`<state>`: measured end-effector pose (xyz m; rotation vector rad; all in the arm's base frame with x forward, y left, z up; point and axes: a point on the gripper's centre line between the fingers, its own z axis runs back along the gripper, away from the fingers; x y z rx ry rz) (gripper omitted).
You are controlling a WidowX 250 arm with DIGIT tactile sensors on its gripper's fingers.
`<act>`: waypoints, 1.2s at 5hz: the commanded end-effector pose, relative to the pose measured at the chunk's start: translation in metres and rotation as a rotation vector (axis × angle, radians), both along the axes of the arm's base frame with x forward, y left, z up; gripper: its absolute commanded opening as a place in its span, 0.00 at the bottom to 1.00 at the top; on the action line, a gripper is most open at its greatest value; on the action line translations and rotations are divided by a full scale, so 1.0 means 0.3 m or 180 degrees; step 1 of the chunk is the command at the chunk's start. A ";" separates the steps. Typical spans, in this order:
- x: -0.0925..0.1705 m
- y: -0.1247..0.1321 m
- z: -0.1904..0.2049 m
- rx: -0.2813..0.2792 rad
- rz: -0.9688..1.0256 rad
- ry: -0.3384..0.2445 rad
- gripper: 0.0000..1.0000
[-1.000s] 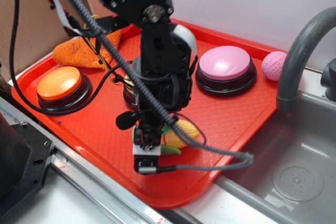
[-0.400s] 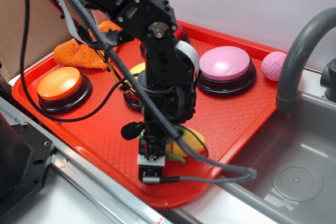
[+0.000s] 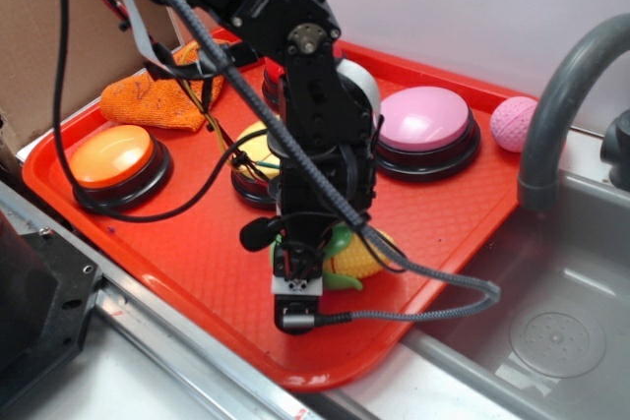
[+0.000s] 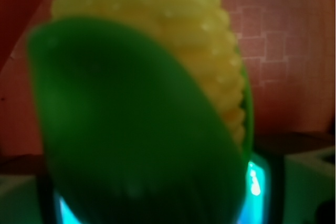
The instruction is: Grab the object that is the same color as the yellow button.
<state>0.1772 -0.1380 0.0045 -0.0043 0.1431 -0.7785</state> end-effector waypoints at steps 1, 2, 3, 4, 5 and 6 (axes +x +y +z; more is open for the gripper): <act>-0.099 0.160 0.188 0.0022 0.0566 -0.0352 0.00; -0.172 0.258 0.304 0.0179 0.0792 -0.0581 0.00; -0.258 0.343 0.396 0.0390 0.1188 -0.0859 0.00; -0.312 0.408 0.430 0.0426 0.1393 -0.0969 0.00; -0.298 0.490 0.425 0.0360 0.1548 -0.0937 0.00; -0.262 0.577 0.408 0.0305 0.1737 -0.0849 0.00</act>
